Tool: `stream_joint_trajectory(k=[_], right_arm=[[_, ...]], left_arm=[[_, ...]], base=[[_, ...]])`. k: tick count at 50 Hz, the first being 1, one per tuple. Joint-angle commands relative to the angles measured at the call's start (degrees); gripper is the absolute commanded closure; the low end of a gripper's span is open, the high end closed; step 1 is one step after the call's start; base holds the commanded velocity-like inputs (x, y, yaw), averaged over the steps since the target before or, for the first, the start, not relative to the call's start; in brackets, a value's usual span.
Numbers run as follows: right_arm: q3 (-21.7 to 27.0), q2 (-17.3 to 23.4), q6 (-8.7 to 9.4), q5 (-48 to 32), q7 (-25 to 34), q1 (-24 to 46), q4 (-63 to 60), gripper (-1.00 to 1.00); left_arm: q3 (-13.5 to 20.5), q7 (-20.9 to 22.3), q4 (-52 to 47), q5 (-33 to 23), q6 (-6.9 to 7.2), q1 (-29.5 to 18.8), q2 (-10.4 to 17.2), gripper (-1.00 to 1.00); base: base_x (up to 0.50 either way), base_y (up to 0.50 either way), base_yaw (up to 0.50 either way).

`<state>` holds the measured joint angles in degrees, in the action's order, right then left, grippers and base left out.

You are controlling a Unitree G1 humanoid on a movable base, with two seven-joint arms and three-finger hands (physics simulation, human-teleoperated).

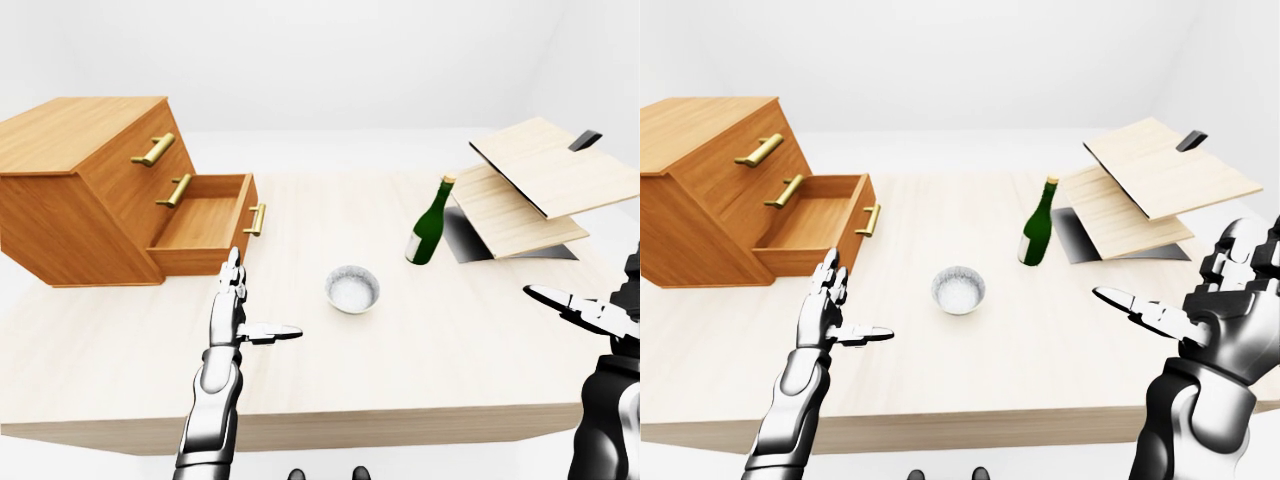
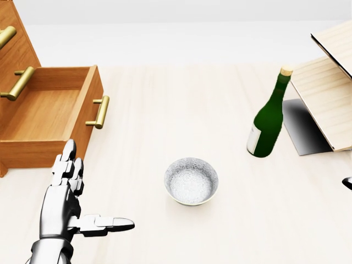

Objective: Close the bottom drawer of the cabinet.

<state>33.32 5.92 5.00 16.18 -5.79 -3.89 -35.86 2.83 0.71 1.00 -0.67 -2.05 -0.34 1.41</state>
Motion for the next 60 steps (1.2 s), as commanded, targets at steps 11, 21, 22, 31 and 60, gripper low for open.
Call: stream_joint_trajectory(k=[11,21,22,31,60], right_arm=[[-0.49,0.16,0.0,0.04,0.04,0.15,0.93,-1.0],[-0.55,0.13,0.0,0.03,0.09,0.11,1.03,-1.0],[-0.51,0.15,0.0,0.06,0.06,0.1,0.93,-1.0],[-0.26,-0.34,0.0,0.59,0.29,-0.32,0.57,-1.0],[-0.42,-0.65,0.0,1.55,0.67,-0.83,-0.54,-1.0]], left_arm=[[-0.15,0.01,-0.14,-0.03,0.24,-0.02,-0.03,-1.0],[-0.25,-0.07,0.35,-0.13,-0.16,-0.04,-0.11,-1.0],[-0.27,-0.08,0.28,-0.16,-0.13,0.0,-0.11,-1.0],[-0.14,-0.12,3.36,-0.14,-1.5,-1.08,0.01,-1.0],[1.81,-4.26,47.1,-0.29,-2.95,-36.51,5.44,-1.0]], base=[[0.24,0.0,0.0],[0.24,0.0,0.0],[0.24,0.0,0.0],[0.2,0.0,0.0],[0.0,0.0,0.0]])
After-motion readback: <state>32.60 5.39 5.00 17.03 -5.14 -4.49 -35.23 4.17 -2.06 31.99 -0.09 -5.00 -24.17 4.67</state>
